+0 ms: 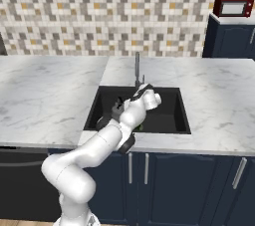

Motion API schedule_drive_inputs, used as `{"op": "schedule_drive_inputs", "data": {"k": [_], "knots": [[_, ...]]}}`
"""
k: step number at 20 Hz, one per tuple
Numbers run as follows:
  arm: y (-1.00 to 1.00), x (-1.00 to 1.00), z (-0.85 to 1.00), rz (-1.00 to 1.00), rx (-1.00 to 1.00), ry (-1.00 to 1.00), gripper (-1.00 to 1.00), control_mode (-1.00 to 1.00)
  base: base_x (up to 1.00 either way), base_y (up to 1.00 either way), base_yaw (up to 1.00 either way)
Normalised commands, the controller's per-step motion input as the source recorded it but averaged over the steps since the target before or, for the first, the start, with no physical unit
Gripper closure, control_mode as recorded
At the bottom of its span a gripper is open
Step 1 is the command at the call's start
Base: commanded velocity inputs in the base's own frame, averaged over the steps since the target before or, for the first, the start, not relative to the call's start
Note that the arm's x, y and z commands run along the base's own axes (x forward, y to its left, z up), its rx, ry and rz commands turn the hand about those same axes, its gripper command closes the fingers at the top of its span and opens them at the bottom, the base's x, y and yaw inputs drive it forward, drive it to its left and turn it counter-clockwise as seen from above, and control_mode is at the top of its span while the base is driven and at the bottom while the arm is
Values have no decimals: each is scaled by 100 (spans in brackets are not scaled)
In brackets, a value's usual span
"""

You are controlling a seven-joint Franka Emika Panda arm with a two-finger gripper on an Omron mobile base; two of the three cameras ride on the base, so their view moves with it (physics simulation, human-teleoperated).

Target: Open the cabinet, pick the kettle from the cabinet, and place it in the sink.

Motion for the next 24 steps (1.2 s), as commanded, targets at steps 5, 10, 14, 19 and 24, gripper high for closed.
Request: {"op": "schedule_drive_inputs", "data": {"k": [5,10,14,19,24], "knots": [[7,1,-29,-20,-15,0,-100,-100,0,0,0],[1,0,-30,-23,-9,-1,-100,-100,0,0,0],[0,-1,-25,-25,-4,-3,-100,-100,0,0,0],[-1,-4,-26,-27,-5,-6,-100,-100,0,0,0],[2,-10,-26,-26,-8,-11,-100,-100,0,0,0]]}}
